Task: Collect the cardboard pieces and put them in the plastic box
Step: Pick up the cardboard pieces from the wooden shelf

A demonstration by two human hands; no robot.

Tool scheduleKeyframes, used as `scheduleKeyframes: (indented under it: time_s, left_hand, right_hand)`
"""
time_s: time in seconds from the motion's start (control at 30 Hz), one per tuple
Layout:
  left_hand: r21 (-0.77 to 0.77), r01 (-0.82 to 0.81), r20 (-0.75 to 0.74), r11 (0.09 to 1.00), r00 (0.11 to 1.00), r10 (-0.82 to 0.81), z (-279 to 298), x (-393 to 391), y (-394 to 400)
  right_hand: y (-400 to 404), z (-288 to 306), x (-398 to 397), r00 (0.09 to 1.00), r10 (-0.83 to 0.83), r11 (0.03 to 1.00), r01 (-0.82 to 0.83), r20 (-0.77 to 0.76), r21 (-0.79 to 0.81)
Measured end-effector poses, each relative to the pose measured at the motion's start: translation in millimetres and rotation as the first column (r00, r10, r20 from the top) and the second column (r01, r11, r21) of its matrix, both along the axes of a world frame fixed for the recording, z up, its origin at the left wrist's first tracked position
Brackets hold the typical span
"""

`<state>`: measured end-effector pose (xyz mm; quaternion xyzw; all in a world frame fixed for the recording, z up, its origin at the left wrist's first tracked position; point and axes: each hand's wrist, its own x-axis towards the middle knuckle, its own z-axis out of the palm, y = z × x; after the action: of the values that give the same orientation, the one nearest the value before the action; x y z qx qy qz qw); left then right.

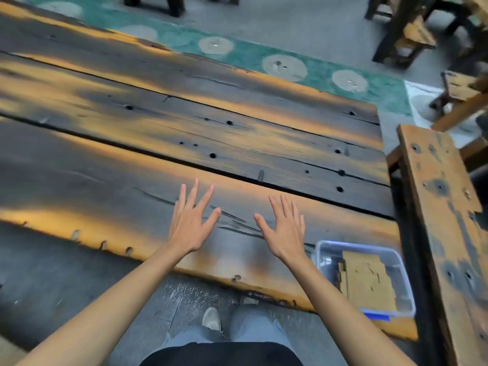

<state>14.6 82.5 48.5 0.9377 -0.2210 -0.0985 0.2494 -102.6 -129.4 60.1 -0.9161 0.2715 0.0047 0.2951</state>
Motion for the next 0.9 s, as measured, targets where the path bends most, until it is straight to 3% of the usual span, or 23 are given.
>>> scheduleKeyframes:
  time_s: [0.23,0.53,0.67,0.77,0.9]
  left_hand:
    - [0.083,-0.272,-0.015,0.959,0.962,0.274,-1,-16,64]
    - [0.141,-0.585,-0.080,0.799,0.797,0.598,-22,-75,91]
    - [0.109,-0.755,-0.053,0.647,0.645,0.762,-31,-119,106]
    - [0.101,-0.867,-0.054,0.488,0.485,0.873,-33,-158,123]
    - [0.102,-0.934,-0.049,0.341,0.338,0.940,-34,-208,142]
  right_hand:
    - [33,6,46,0.973,0.229,0.971,-0.228,-0.007,0.078]
    - [52,-5,76,0.836,0.544,0.838,-0.536,-0.075,0.100]
    - [74,-15,89,0.706,0.697,0.717,-0.692,-0.125,0.088]
    - [106,-18,88,0.586,0.800,0.598,-0.797,-0.129,0.090]
    - [154,-18,80,0.451,0.883,0.464,-0.880,-0.129,0.098]
